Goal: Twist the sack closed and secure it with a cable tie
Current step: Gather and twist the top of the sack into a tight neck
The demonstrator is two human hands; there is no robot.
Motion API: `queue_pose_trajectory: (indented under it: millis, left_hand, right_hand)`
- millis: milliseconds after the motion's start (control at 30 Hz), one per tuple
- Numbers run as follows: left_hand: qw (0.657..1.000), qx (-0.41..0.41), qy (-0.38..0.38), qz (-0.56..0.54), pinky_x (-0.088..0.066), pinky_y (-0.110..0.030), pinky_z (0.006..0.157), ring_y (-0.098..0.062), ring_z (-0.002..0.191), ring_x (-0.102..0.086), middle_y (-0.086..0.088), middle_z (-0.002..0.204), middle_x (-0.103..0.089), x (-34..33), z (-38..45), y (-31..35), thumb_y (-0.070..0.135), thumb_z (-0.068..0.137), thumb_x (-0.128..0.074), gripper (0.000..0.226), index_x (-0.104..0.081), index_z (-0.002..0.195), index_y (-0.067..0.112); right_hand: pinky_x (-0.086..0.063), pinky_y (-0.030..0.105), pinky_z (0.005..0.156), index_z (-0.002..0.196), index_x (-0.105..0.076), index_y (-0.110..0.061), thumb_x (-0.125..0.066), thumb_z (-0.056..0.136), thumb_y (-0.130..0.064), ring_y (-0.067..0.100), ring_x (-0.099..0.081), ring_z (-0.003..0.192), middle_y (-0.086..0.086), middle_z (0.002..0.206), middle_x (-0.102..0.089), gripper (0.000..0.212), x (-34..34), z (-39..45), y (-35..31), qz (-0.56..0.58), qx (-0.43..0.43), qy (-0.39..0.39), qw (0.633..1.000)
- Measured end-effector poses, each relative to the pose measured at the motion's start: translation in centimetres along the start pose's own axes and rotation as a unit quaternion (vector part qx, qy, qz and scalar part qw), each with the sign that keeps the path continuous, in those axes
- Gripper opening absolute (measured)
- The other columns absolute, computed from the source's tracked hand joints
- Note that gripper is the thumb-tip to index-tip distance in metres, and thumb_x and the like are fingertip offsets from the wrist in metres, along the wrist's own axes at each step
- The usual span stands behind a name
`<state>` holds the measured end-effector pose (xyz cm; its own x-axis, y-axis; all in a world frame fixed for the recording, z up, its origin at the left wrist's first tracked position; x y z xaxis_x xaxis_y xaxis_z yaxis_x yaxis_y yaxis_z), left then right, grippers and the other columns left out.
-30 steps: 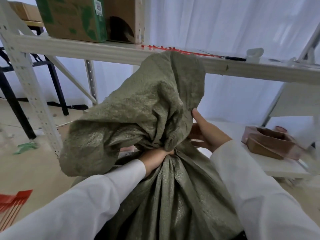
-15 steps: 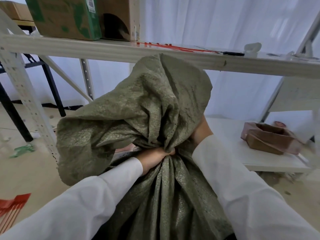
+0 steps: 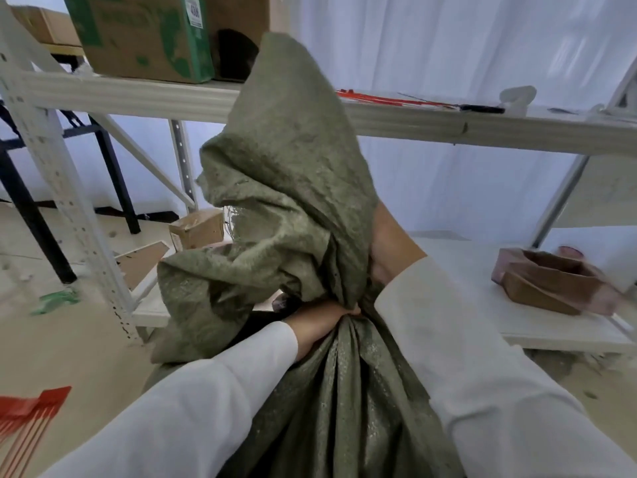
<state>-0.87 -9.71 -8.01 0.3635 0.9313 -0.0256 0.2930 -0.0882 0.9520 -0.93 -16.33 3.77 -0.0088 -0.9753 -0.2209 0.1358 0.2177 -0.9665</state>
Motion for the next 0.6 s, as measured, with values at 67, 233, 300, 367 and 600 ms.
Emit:
queue_pose_trajectory:
  millis: [67, 233, 300, 367, 600]
  left_hand:
    - [0.999, 0.013, -0.009, -0.044, -0.045, -0.042, 0.102, -0.027, 0.1, -0.063, -0.01, 0.105, -0.069, 0.3, 0.3, -0.1, 0.019, 0.075, -0.066, 0.032, -0.065, 0.106, 0.013]
    - [0.996, 0.024, -0.013, -0.085, -0.047, -0.044, 0.1, -0.029, 0.101, -0.066, -0.013, 0.109, -0.07, 0.6, 0.4, -0.4, 0.018, 0.074, -0.067, 0.041, -0.063, 0.114, 0.012]
    - [0.997, 0.014, -0.014, -0.068, -0.046, -0.044, 0.101, -0.027, 0.101, -0.066, -0.01, 0.11, -0.07, 0.6, 0.7, -0.6, 0.025, 0.062, -0.069, 0.054, -0.063, 0.115, 0.015]
    - [0.999, -0.006, -0.014, -0.035, -0.045, -0.042, 0.102, -0.024, 0.104, -0.064, -0.007, 0.114, -0.068, 0.5, 0.7, -0.5, 0.03, 0.057, -0.068, 0.062, -0.062, 0.118, 0.016]
    - [0.993, -0.072, -0.039, 0.085, -0.028, -0.032, 0.114, -0.018, 0.129, -0.044, 0.0, 0.144, -0.045, -0.3, -0.6, 0.6, 0.033, 0.082, -0.064, 0.059, -0.045, 0.136, 0.018]
  right_hand:
    - [-0.046, 0.027, 0.061, 0.081, -0.06, -0.013, -0.054, 0.09, -0.027, 0.013, -0.058, 0.065, 0.001, 0.072, -0.063, 0.017, 1.0, 0.4, 0.2, -0.105, 0.005, 0.008, 0.994]
    - [-0.044, 0.029, 0.082, 0.085, -0.062, -0.018, -0.051, 0.075, -0.07, 0.012, -0.059, 0.082, 0.001, 0.09, -0.063, 0.054, 6.0, 0.5, 2.3, -0.307, -0.153, 0.047, 0.938]
    - [-0.042, 0.032, 0.096, 0.102, -0.067, -0.012, -0.045, 0.069, -0.078, 0.019, -0.061, 0.099, 0.003, 0.108, -0.066, 0.076, 6.4, 0.1, 3.1, -0.408, -0.169, 0.008, 0.897]
    - [-0.044, 0.029, 0.088, 0.094, -0.07, -0.009, -0.048, 0.088, -0.052, 0.018, -0.063, 0.092, 0.004, 0.097, -0.069, 0.049, 5.5, -0.1, 2.8, -0.421, -0.093, 0.001, 0.902]
    - [-0.037, 0.027, 0.065, 0.061, -0.053, -0.011, -0.05, 0.09, -0.001, 0.005, -0.046, 0.061, -0.01, 0.06, -0.054, 0.031, 2.1, 0.5, 1.2, -0.244, 0.163, 0.007, 0.956]
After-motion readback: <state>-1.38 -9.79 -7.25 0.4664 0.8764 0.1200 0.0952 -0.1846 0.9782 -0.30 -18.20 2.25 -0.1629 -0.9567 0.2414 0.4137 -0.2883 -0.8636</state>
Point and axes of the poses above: each hand's wrist, its own z-axis towards the middle knuckle, its own x-axis out of the back of the hand, y = z × x, the point moved 2 cm from there along z, towards the middle knuckle
